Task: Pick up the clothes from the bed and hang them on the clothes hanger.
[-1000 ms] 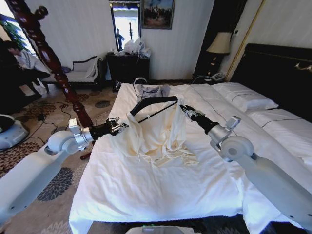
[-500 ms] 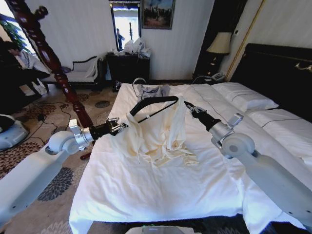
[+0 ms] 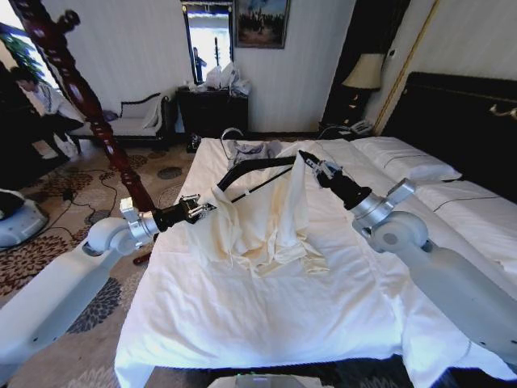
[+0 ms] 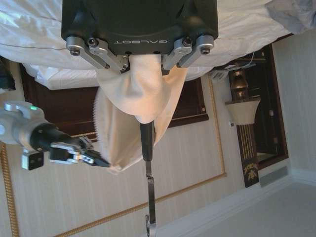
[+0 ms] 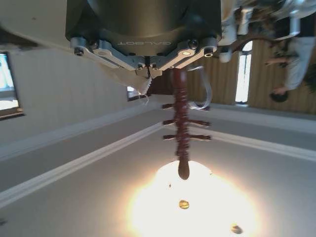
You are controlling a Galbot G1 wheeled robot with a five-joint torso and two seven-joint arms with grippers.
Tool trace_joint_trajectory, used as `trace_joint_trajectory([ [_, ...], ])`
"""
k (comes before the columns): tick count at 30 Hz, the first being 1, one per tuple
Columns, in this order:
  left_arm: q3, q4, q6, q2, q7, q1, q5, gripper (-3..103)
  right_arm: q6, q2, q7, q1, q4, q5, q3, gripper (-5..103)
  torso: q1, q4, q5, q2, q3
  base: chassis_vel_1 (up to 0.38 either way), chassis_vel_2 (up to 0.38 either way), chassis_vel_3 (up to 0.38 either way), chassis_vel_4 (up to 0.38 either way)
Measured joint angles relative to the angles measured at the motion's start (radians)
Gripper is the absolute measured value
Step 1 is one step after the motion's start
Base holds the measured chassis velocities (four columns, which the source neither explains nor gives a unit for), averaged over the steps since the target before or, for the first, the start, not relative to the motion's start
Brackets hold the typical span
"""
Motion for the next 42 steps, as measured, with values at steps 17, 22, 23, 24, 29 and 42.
trace_joint_trajectory([
  [17, 0.001, -0.016, 0.016, -0.038, -0.039, -0.020, -0.020, 20, 0.008, 0.014, -0.020, -0.048, 0.028, -0.125, -0.081, 0, 0.000, -0.0001, 0.0001, 0.000, 0.000, 0.000, 0.000, 0.000, 0.000],
  [22, 0.000, -0.015, 0.017, -0.047, -0.050, -0.020, -0.021, 20, 0.023, 0.029, -0.029, -0.027, 0.018, -0.151, -0.130, 0, 0.000, 0.0001, 0.0000, 0.000, 0.000, 0.000, 0.000, 0.000, 0.000],
  [23, 0.000, -0.015, 0.017, -0.047, -0.050, -0.020, -0.021, 20, 0.023, 0.029, -0.029, -0.027, 0.018, -0.151, -0.130, 0, 0.000, 0.0001, 0.0000, 0.000, 0.000, 0.000, 0.000, 0.000, 0.000],
  [24, 0.000, -0.013, 0.017, -0.052, -0.052, -0.019, -0.021, 20, 0.031, 0.036, -0.029, -0.009, 0.012, -0.159, -0.152, 0, 0.000, 0.0000, 0.0000, 0.000, 0.000, 0.000, 0.000, 0.000, 0.000],
  [29, 0.000, -0.006, 0.017, -0.061, -0.053, -0.022, -0.021, 20, 0.046, 0.055, -0.030, 0.042, -0.019, -0.160, -0.187, 3, 0.000, 0.0001, -0.0001, 0.000, 0.000, 0.000, 0.000, 0.000, 0.000],
  [42, -0.014, 0.019, 0.017, -0.071, -0.056, -0.038, -0.028, 20, 0.159, 0.057, -0.173, 0.029, -0.044, 0.012, -0.128, 46, 0.000, -0.0002, 0.0000, 0.000, 0.000, 0.000, 0.000, 0.000, 0.000],
])
